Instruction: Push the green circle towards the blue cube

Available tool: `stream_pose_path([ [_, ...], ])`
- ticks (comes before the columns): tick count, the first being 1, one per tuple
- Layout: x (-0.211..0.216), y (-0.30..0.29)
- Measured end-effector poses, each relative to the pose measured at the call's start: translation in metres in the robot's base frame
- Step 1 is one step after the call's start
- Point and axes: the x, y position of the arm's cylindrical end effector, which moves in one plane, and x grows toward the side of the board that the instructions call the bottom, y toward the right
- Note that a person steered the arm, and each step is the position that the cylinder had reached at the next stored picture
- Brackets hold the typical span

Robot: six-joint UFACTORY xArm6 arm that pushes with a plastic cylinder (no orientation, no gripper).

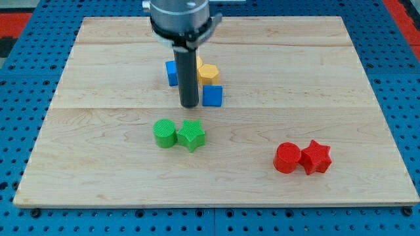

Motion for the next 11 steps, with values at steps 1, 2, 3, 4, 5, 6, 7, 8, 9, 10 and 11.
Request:
stream_pose_path([
  [1,0.016,0.048],
  [2,0.011,0.079],
  [3,0.001,0.079],
  [4,-0.002,0.082],
  [5,0.004,0.119],
  [6,0.032,0.123],
  [7,0.048,0.08],
  [8,0.073,0.039],
  [9,0.083,-0.064],
  [10,0.053,-0.105],
  [11,0.001,-0.092],
])
